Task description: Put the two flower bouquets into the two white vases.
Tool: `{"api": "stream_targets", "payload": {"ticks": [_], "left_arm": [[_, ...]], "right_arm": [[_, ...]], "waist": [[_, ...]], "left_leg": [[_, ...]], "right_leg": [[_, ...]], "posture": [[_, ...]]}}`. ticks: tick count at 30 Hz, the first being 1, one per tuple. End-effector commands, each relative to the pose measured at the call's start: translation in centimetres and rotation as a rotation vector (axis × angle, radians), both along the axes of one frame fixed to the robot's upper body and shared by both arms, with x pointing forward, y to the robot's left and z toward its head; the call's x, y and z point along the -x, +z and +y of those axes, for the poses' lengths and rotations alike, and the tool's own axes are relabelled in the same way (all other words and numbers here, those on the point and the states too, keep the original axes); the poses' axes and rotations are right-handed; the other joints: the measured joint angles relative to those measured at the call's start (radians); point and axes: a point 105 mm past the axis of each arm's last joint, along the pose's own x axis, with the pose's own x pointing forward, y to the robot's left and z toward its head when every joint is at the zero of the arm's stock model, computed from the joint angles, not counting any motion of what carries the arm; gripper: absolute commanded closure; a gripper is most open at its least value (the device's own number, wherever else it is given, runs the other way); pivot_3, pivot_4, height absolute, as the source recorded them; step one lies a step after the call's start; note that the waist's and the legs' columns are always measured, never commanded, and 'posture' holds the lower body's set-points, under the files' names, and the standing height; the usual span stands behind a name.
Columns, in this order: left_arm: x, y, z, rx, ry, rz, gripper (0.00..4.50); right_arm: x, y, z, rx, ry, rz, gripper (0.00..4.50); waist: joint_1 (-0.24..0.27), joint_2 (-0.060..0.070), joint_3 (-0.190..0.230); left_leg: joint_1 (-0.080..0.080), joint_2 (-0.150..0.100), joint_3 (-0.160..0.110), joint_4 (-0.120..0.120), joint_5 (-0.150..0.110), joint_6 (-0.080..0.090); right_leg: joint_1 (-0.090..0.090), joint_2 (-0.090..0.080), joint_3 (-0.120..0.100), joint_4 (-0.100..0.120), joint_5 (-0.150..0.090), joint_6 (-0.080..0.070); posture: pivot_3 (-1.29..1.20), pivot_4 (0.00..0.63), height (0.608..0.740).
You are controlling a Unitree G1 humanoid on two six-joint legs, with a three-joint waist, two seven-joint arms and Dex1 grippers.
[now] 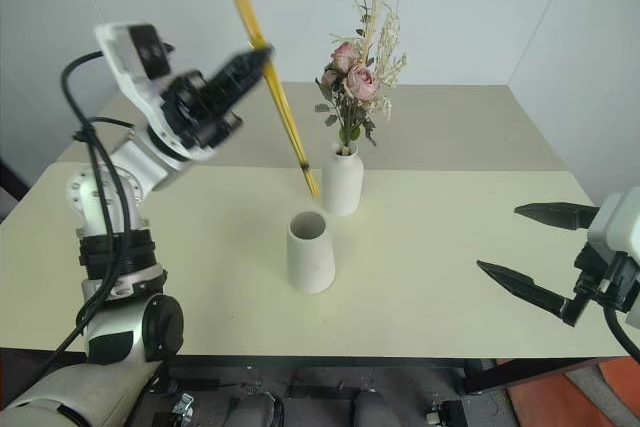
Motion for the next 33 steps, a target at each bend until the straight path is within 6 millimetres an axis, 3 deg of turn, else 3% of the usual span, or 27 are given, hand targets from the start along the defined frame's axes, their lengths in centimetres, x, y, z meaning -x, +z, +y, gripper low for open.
{"api": "stream_targets", "payload": {"ticks": [1, 5, 11, 21, 24, 30, 33], "left_arm": [[1.0, -0.7, -0.5, -0.094, -0.025, -0.121, 4.49], [0.7, -2.0, -0.3, -0.148, -0.005, -0.185, 4.49], [-0.5, -0.9, 0.1, -0.06, 0.041, -0.181, 4.49], [0.2, -4.7, -1.1, -0.239, -0.012, -0.237, 4.49], [0.0, -4.9, -1.1, -0.241, -0.001, -0.244, 3.82], [0.1, -6.0, -0.7, -0.312, 0.003, -0.263, 1.86], [-0.2, -7.4, 0.6, -0.448, 0.04, -0.271, 0.85]], "right_arm": [[0.7, 0.8, -0.3, 0.01, -0.028, -0.035, 0.0], [1.2, 0.6, -0.3, 0.009, -0.04, -0.026, 0.0], [1.3, 0.4, -0.2, 0.005, -0.042, -0.023, 0.0], [1.1, 0.5, -0.2, 0.011, -0.042, -0.031, 0.0], [1.1, 0.5, -0.1, 0.013, -0.038, -0.032, 0.0], [1.1, 0.6, -0.2, 0.019, -0.038, -0.034, 0.0], [1.0, 0.6, -0.2, 0.025, -0.041, -0.034, 0.0]], "waist": [[-0.001, 0.0, 0.0], [0.002, 0.0, 0.0], [0.007, 0.0, 0.0], [0.006, 0.0, 0.0], [0.007, 0.0, 0.0], [0.006, 0.0, 0.0], [0.003, 0.0, 0.0]], "left_leg": [[0.0, 0.0, 0.0, 0.0, 0.0, 0.0], [0.0, 0.001, 0.0, 0.0, 0.0, 0.0], [0.0, 0.001, 0.0, 0.0, 0.0, 0.0], [0.0, 0.001, 0.0, 0.0, 0.0, 0.0], [0.0, 0.001, 0.0, 0.0, 0.0, 0.0], [0.0, 0.001, 0.0, 0.0, 0.0, 0.0], [0.0, 0.001, 0.0, 0.0, 0.0, 0.0]], "right_leg": [[0.0, 0.0, 0.0, 0.0, 0.0, 0.0], [0.0, 0.0, 0.0, 0.0, -0.001, 0.001], [0.0, 0.0, 0.0, -0.001, -0.003, 0.005], [0.0, 0.0, 0.0, -0.001, -0.003, 0.005], [0.0, 0.0, 0.0, -0.001, -0.004, 0.006], [0.0, 0.0, 0.0, -0.001, -0.004, 0.006], [0.0, 0.0, 0.0, -0.001, -0.004, 0.006]], "posture": [[0.0, 0.15, 0.74], [0.0, 0.15, 0.74], [0.0, 0.15, 0.74], [0.0, 0.15, 0.74], [0.0, 0.15, 0.74], [0.0, 0.15, 0.74], [0.0, 0.15, 0.74]]}}
